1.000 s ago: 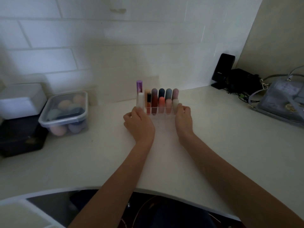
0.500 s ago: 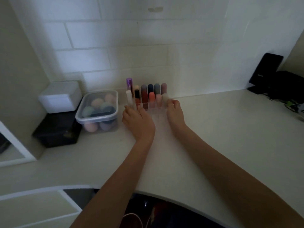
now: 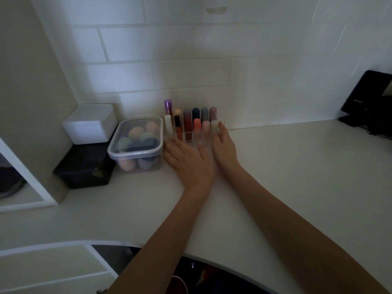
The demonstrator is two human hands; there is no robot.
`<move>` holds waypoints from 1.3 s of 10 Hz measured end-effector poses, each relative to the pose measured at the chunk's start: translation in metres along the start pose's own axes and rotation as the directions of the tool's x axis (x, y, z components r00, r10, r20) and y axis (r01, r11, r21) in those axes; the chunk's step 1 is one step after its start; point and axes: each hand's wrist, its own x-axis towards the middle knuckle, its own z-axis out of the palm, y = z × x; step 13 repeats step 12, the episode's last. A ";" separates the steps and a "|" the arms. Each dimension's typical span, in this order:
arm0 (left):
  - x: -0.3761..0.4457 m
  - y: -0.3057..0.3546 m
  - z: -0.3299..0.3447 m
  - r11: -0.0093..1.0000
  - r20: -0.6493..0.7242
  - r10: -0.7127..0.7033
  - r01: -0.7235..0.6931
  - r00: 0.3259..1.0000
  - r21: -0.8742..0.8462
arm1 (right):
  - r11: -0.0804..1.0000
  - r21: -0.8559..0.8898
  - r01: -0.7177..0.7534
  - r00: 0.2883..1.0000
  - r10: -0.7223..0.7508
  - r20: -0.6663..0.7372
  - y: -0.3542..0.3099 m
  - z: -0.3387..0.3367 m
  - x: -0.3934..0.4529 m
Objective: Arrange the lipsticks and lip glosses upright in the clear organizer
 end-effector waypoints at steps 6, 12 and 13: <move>-0.008 0.000 0.004 0.980 0.136 0.042 -0.067 0.990 0.190 | 0.986 -0.157 0.053 0.997 -0.042 0.069 0.003 -0.002 -0.012; 0.028 -0.005 -0.071 0.768 -0.192 0.074 -0.178 0.979 -0.615 | 0.855 0.288 0.431 0.886 -0.340 -0.315 -0.085 -0.113 0.029; 0.028 -0.005 -0.071 0.768 -0.192 0.074 -0.178 0.979 -0.615 | 0.855 0.288 0.431 0.886 -0.340 -0.315 -0.085 -0.113 0.029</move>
